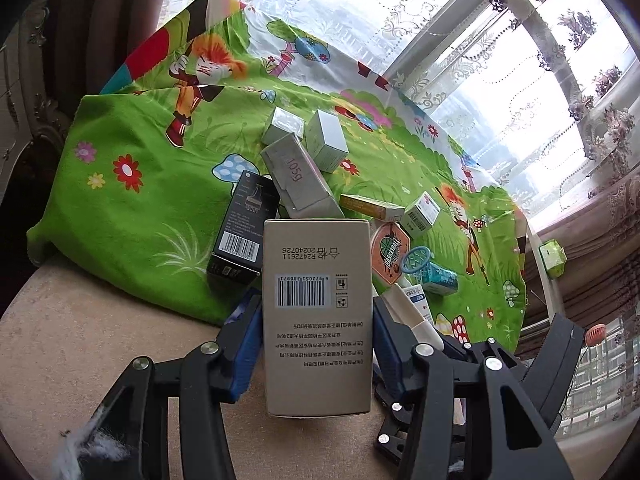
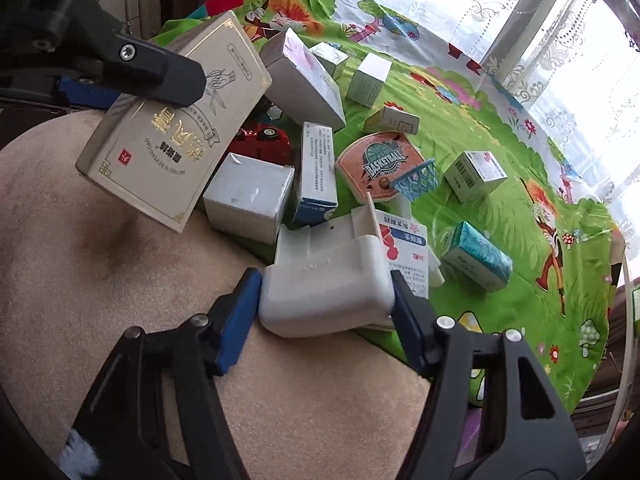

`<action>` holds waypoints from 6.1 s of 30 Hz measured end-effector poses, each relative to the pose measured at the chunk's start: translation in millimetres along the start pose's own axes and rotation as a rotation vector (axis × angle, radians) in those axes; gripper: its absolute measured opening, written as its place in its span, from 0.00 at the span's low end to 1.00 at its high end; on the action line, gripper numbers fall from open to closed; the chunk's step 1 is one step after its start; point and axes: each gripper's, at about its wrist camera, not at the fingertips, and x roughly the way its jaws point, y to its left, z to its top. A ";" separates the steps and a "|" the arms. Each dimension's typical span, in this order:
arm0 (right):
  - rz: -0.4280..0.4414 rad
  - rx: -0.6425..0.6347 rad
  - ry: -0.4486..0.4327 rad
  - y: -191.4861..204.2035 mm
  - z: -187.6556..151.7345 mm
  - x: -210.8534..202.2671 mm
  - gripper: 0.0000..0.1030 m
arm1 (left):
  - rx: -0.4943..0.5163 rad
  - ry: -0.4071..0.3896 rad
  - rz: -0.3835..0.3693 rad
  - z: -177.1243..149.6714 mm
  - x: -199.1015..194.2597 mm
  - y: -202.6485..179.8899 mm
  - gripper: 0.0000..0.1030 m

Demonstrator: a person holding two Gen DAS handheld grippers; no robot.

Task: Organize rigid objects
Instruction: 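Carry both held items over the purple box and open both tools, then move both open tools back over the items on the bed, then grasp the small white box with the left tool while the right tool grasps the red-printed medicine box, then carry both boxes into the purple box and open both tools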

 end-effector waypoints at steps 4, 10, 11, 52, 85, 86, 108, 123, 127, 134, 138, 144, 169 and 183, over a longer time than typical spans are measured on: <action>0.025 0.035 -0.045 -6.2 -4.0 -8.5 0.65 | 0.006 -0.008 -0.004 -0.2 -2.7 -2.6 0.51; 0.064 0.170 -0.124 -25.9 -15.8 -31.8 0.65 | 0.043 -0.022 -0.019 -1.6 -9.1 -15.7 0.50; 0.071 0.198 -0.137 -30.5 -19.3 -36.7 0.65 | 0.050 -0.023 -0.028 -2.6 -9.8 -18.8 0.50; -0.145 0.948 -0.042 -202.3 -241.9 -93.6 0.65 | 0.392 0.441 -0.406 -119.5 114.4 -239.1 0.60; 0.031 0.762 -0.056 -138.8 -142.6 -66.2 0.66 | 0.487 -0.013 -0.186 -56.2 26.6 -100.1 0.61; 0.040 0.757 -0.054 -137.1 -139.2 -64.4 0.66 | 0.480 -0.016 -0.179 -54.1 25.2 -94.2 0.61; 0.165 0.567 -0.040 -85.9 -50.2 -18.6 0.66 | 0.339 -0.013 -0.013 -27.9 23.7 -3.1 0.61; 0.102 0.460 0.003 -69.9 -20.0 5.6 0.66 | 0.230 0.104 -0.031 -23.0 56.5 -24.1 0.61; 0.094 0.436 0.018 -67.3 -15.9 13.2 0.66 | 0.191 0.143 0.004 -25.7 69.3 -31.4 0.61; 0.080 0.431 0.029 -68.0 -12.3 21.1 0.63 | 0.141 0.159 0.055 -24.2 81.2 -34.2 0.61; 0.094 0.437 0.035 -68.9 -13.0 23.4 0.46 | 0.098 0.156 0.055 -20.2 84.4 -29.5 0.60; 0.089 0.421 0.023 -64.4 -14.4 18.4 0.43 | 0.079 0.148 0.055 -21.3 80.9 -25.0 0.52; 0.042 0.572 -0.057 -84.9 -74.9 -52.5 0.43 | 0.299 0.114 -0.128 -61.8 48.4 -99.8 0.51; -0.081 0.747 -0.058 -146.7 -146.2 -89.9 0.43 | 0.497 0.169 -0.224 -98.3 57.5 -169.3 0.51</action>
